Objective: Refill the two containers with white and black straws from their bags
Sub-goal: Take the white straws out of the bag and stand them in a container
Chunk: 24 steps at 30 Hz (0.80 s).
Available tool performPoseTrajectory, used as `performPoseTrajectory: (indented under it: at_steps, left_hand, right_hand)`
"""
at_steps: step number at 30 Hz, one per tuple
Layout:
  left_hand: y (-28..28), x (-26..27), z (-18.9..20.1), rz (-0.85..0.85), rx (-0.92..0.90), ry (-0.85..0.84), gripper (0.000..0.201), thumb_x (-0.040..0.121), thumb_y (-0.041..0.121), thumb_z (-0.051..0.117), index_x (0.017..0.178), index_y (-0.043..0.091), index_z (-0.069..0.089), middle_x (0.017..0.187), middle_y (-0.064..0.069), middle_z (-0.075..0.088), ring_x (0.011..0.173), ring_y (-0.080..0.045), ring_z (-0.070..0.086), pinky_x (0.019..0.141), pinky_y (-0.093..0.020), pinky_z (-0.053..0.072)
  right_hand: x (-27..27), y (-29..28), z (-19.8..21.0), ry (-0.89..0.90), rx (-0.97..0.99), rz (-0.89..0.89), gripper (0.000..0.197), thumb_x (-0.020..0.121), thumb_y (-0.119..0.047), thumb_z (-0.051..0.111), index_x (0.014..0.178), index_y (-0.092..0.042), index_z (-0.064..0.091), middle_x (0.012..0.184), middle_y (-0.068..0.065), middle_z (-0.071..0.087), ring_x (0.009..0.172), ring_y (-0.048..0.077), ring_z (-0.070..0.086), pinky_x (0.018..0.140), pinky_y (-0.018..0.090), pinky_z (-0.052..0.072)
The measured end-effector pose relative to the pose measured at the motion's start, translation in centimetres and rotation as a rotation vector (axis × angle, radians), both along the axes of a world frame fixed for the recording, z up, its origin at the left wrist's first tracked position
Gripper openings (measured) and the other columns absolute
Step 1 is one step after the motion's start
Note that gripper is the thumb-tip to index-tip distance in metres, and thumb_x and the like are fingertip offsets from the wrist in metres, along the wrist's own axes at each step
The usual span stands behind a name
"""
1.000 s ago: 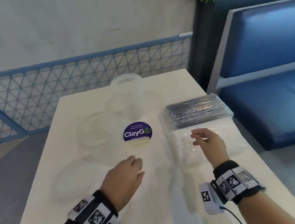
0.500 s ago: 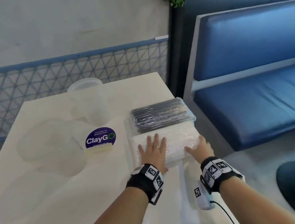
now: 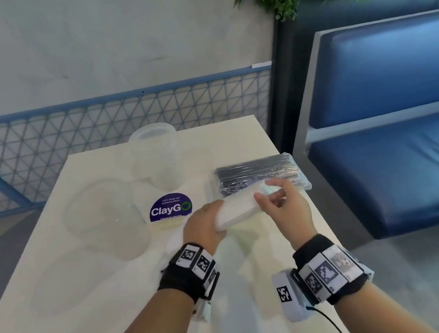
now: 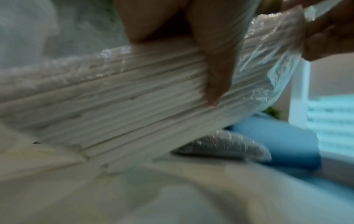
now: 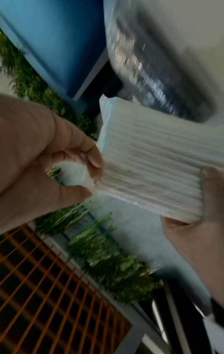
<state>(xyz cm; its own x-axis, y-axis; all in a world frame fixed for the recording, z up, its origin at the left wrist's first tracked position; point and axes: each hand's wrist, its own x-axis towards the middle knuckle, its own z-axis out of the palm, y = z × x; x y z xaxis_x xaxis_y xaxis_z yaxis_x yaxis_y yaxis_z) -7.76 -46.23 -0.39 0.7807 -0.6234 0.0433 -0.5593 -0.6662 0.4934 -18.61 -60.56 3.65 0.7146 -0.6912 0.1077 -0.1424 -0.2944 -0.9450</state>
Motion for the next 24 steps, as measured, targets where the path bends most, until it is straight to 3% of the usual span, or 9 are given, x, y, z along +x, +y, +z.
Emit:
performPoseTrajectory:
  at_steps: [2, 4, 7, 9, 14, 18, 21, 23, 24]
  left_hand:
    - [1.7, 0.4, 1.6, 0.06, -0.159, 0.084, 0.052, 0.074, 0.02, 0.073, 0.122, 0.022, 0.056, 0.109, -0.001, 0.066, 0.099, -0.023, 0.06, 0.08, -0.028, 0.044]
    - [3.4, 0.7, 2.6, 0.096, -0.305, 0.195, 0.048, 0.071, 0.02, 0.078, 0.115, 0.019, 0.06, 0.096, 0.0, 0.066, 0.089, -0.021, 0.062, 0.073, -0.025, 0.045]
    - [5.9, 1.2, 3.5, 0.144, -0.417, 0.378, 0.042, 0.068, 0.018, 0.082, 0.103, 0.018, 0.06, 0.09, 0.006, 0.064, 0.082, -0.01, 0.061, 0.066, -0.013, 0.046]
    - [7.6, 1.6, 3.5, 0.155, -0.414, 0.482, 0.044, 0.066, 0.019, 0.083, 0.102, 0.018, 0.059, 0.094, 0.003, 0.065, 0.087, -0.014, 0.063, 0.071, -0.02, 0.049]
    - [10.8, 1.6, 3.1, 0.15, -0.497, 0.629, 0.044, 0.066, 0.011, 0.083, 0.101, 0.021, 0.058, 0.098, 0.004, 0.067, 0.093, -0.014, 0.065, 0.076, -0.022, 0.054]
    - [11.8, 2.4, 3.4, 0.288, -0.676, 0.625, 0.044, 0.06, 0.01, 0.087, 0.095, 0.022, 0.064, 0.099, -0.001, 0.071, 0.096, -0.019, 0.068, 0.087, -0.04, 0.054]
    - [12.3, 2.5, 3.3, 0.334, -0.7, 0.587, 0.042, 0.06, 0.015, 0.086, 0.093, 0.024, 0.062, 0.097, 0.003, 0.07, 0.095, -0.017, 0.067, 0.086, -0.039, 0.055]
    - [12.4, 2.4, 3.1, 0.359, -0.722, 0.574, 0.045, 0.059, 0.018, 0.087, 0.096, 0.024, 0.061, 0.099, 0.002, 0.07, 0.095, -0.017, 0.067, 0.086, -0.038, 0.055]
    - [12.5, 2.4, 3.0, 0.365, -0.73, 0.572, 0.045, 0.059, 0.019, 0.087, 0.096, 0.024, 0.061, 0.099, 0.002, 0.07, 0.096, -0.017, 0.067, 0.086, -0.038, 0.055]
  right_hand:
    - [1.4, 1.0, 1.8, -0.103, -0.049, 0.077, 0.035, 0.079, -0.023, 0.071, 0.11, -0.021, 0.055, 0.088, -0.001, 0.059, 0.076, 0.013, 0.056, 0.068, 0.01, 0.043]
    - [2.7, 2.0, 2.6, -0.146, -0.154, 0.126, 0.047, 0.076, -0.025, 0.074, 0.117, -0.022, 0.052, 0.104, -0.002, 0.055, 0.09, 0.013, 0.053, 0.082, 0.019, 0.043]
    - [4.2, 3.3, 2.3, -0.094, -0.325, 0.111, 0.07, 0.071, -0.033, 0.077, 0.131, -0.02, 0.045, 0.135, 0.004, 0.041, 0.124, 0.02, 0.036, 0.105, 0.029, 0.028]
    - [5.0, 4.3, 2.0, -0.048, -0.293, 0.135, 0.078, 0.069, -0.035, 0.078, 0.136, -0.023, 0.039, 0.144, 0.006, 0.028, 0.133, 0.021, 0.025, 0.109, 0.032, 0.023]
    - [6.6, 7.1, 0.9, -0.037, -0.191, 0.26, 0.071, 0.067, -0.037, 0.079, 0.128, -0.028, 0.043, 0.129, 0.001, 0.048, 0.118, 0.015, 0.042, 0.088, 0.023, 0.031]
    - [7.4, 10.1, 1.0, -0.058, -0.25, 0.348, 0.071, 0.071, -0.034, 0.077, 0.132, -0.027, 0.041, 0.131, -0.001, 0.046, 0.118, 0.008, 0.041, 0.093, 0.02, 0.031]
    - [7.7, 11.2, 0.5, -0.139, -0.06, 0.258, 0.076, 0.077, -0.028, 0.073, 0.14, -0.023, 0.03, 0.138, -0.004, 0.042, 0.124, 0.008, 0.041, 0.097, 0.018, 0.037]
    - [7.6, 11.3, 0.4, -0.143, 0.029, 0.154, 0.058, 0.082, -0.025, 0.067, 0.132, -0.018, 0.04, 0.125, -0.001, 0.051, 0.111, 0.012, 0.052, 0.08, 0.006, 0.044]
    - [7.6, 11.3, 0.4, -0.133, 0.035, 0.122, 0.045, 0.084, -0.024, 0.065, 0.125, -0.017, 0.047, 0.118, 0.0, 0.056, 0.104, 0.014, 0.056, 0.076, 0.008, 0.046]
